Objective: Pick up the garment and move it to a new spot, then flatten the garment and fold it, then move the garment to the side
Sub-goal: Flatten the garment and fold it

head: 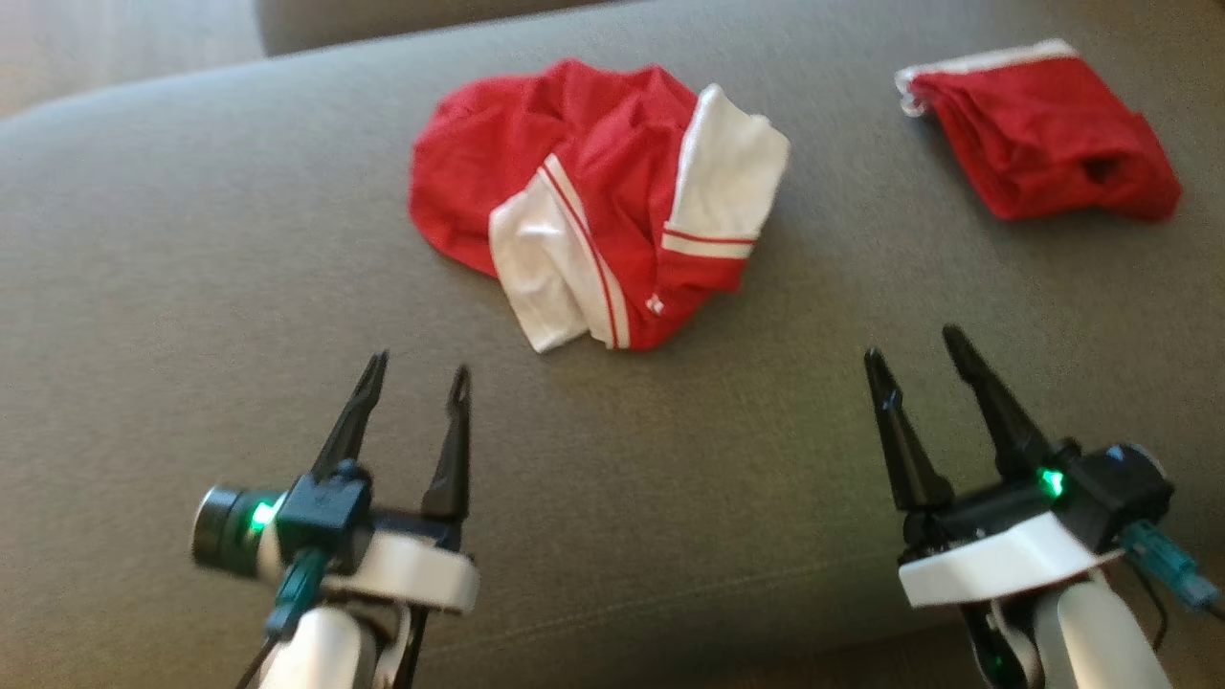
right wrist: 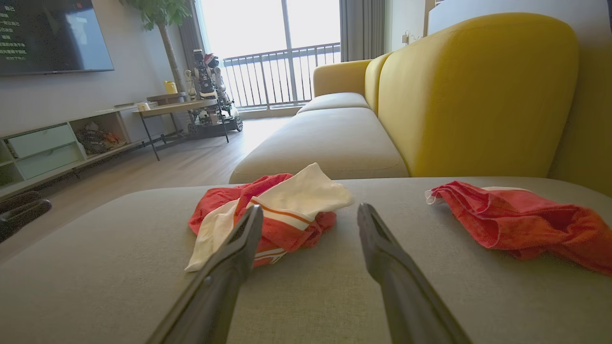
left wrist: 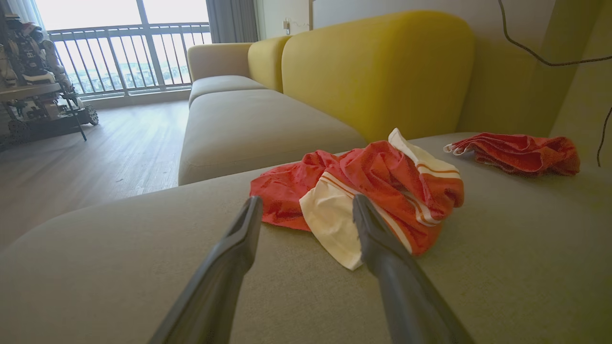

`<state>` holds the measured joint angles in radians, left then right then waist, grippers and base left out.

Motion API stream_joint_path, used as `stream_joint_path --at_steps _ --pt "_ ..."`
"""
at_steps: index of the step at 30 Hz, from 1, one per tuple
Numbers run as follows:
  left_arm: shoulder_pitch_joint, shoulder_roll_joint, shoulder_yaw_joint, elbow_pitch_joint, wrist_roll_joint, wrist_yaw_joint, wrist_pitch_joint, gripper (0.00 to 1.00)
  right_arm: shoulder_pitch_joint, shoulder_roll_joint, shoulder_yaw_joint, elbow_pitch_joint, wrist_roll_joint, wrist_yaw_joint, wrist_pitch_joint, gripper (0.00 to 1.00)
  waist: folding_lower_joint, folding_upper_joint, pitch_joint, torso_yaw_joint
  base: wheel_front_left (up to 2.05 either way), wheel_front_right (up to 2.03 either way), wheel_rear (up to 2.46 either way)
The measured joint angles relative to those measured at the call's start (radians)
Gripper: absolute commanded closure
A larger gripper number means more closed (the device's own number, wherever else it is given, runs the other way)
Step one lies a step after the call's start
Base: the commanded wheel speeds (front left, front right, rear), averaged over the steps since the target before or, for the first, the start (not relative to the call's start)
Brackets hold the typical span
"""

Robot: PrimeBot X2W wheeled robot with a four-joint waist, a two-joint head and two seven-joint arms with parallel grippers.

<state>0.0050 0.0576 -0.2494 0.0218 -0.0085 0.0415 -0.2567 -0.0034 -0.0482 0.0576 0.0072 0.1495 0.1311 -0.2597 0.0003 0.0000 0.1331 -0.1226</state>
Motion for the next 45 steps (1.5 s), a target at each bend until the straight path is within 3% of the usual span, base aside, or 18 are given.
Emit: stream_joint_path --at_steps 15,20,25,26,27,28,31,37,41,45 --pt "-0.335 0.008 -0.176 0.322 0.053 -0.131 0.0 0.0 -0.1 0.0 -0.007 -0.036 0.027 0.0 0.0 0.0 -0.0002 0.0 0.206 -0.162 0.0 0.0 0.0" --pt "-0.441 0.024 -0.224 0.478 0.124 -0.123 0.008 0.0 -0.111 0.0 -0.006 -0.043 0.038 0.0 0.0 0.0 -0.0002 0.0 0.252 -0.199 0.0 0.0 0.0" --pt "-0.547 0.03 -0.234 0.573 0.185 -0.061 0.008 0.0 -0.116 0.0 -0.004 -0.043 0.048 0.0 0.0 0.0 -0.0003 0.0 0.279 -0.218 0.0 0.0 0.0" --pt "-0.56 0.03 -0.24 0.588 0.193 -0.058 0.008 0.64 -0.119 0.0 -0.004 -0.042 0.051 0.0 0.0 0.0 -0.0003 0.0 0.28 -0.219 0.0 0.0 0.0" --pt "-0.571 0.029 -0.248 0.602 0.198 -0.058 0.007 0.64 -0.122 0.0 -0.004 -0.042 0.055 0.0 0.0 0.0 -0.0003 0.0 0.279 -0.218 0.0 0.0 0.0" --pt "-0.579 0.028 -0.252 0.612 0.199 -0.059 0.007 1.0 -0.127 0.0 -0.004 -0.042 0.054 0.0 0.0 0.0 -0.0003 0.0 0.278 -0.216 0.0 0.0 0.0" --pt "-0.589 0.02 -0.257 0.623 0.185 -0.068 0.007 1.0 -0.133 0.0 -0.004 -0.041 0.055 0.0 0.0 0.0 -0.0003 0.0 0.267 -0.209 0.0 0.0 0.0" --pt "-0.604 0.016 -0.3 0.565 0.14 -0.137 0.011 1.0 -0.133 0.0 0.021 -0.028 0.058 0.0 0.0 0.0 -0.0003 0.0 0.211 -0.197 0.0 0.0 0.0" --pt "-0.674 0.011 -0.306 0.475 0.028 -0.166 0.07 1.0 -0.132 0.0 0.038 -0.021 0.069 0.0 0.0 0.0 -0.0003 0.0 0.172 -0.196 0.0 0.0 0.0" --pt "-0.77 0.001 -0.327 0.362 -0.199 -0.166 0.181 1.0 -0.129 0.0 0.052 -0.01 0.077 0.0 0.0 0.0 -0.0003 0.0 0.131 -0.199 0.0 0.0 0.0"
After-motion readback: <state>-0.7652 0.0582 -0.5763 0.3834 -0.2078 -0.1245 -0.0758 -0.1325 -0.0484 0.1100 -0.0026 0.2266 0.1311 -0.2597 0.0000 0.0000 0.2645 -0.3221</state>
